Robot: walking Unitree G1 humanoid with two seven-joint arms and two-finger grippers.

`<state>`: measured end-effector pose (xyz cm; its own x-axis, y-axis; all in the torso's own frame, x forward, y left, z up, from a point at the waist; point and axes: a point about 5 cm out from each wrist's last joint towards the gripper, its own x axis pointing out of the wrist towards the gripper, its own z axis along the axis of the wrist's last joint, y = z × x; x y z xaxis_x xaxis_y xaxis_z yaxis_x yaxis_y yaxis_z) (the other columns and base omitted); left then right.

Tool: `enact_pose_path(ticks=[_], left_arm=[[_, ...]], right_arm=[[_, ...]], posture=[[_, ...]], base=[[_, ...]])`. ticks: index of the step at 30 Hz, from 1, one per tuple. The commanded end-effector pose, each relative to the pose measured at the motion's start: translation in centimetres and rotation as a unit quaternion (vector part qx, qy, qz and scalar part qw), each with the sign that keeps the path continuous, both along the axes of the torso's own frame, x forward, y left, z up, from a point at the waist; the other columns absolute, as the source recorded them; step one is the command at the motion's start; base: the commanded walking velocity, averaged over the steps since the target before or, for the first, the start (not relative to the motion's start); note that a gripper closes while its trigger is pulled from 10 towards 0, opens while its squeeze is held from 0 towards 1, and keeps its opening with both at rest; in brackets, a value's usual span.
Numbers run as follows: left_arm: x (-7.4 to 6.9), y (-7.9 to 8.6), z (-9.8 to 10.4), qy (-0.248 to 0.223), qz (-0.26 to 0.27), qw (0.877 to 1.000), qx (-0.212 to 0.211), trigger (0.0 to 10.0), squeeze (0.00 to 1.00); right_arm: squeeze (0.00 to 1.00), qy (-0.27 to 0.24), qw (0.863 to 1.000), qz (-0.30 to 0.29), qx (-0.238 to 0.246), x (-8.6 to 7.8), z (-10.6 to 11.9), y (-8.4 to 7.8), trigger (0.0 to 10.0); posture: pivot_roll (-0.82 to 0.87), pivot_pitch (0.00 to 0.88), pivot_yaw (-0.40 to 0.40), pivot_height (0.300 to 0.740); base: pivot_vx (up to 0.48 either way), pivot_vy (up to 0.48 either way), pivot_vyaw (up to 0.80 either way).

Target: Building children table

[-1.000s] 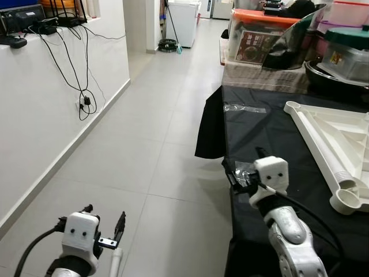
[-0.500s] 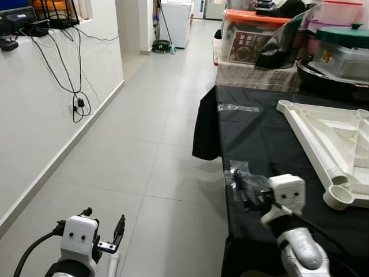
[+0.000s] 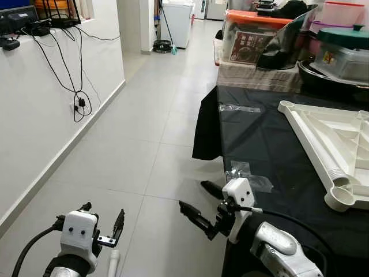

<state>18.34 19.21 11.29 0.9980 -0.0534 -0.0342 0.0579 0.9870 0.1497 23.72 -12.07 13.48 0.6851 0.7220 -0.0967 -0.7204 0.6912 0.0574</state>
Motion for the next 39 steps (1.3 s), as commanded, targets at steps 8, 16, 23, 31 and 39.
enact_pose_path(ticks=[8,16,23,31,39], left_arm=[[0.1,0.1,-0.3,0.007,0.001,1.0,0.001,10.0,0.0],[0.4,-0.2,-0.5,0.009,-0.007,1.0,0.0,10.0,0.0],[0.5,-0.3,-0.5,0.007,-0.005,1.0,-0.001,10.0,0.0],[0.5,-0.2,-0.6,0.008,-0.001,1.0,0.001,10.0,0.0],[0.7,-0.2,-0.7,0.009,0.003,1.0,0.005,10.0,0.0]], right_arm=[[0.0,0.079,0.993,0.091,0.005,-0.8,-1.1,0.5,10.0],[0.0,0.119,0.981,0.155,0.008,-1.5,-0.9,0.5,10.0],[0.0,0.17,0.972,0.152,-0.061,-1.1,-2.9,-0.4,10.0],[0.0,0.164,0.973,0.074,-0.142,1.1,-4.3,-1.8,10.0],[0.0,0.13,0.959,-0.113,-0.226,4.9,-5.1,-4.3,10.0]], posture=[[0.03,0.0,-0.078,0.681],[0.03,0.0,-0.08,0.636],[0.03,0.0,-0.09,0.611],[0.03,0.0,-0.096,0.581],[0.03,0.0,-0.093,0.551]], base=[[0.0,0.0,0.0],[0.0,0.0,0.0],[0.0,0.0,0.0],[0.0,0.0,0.0],[0.0,0.0,0.0]])
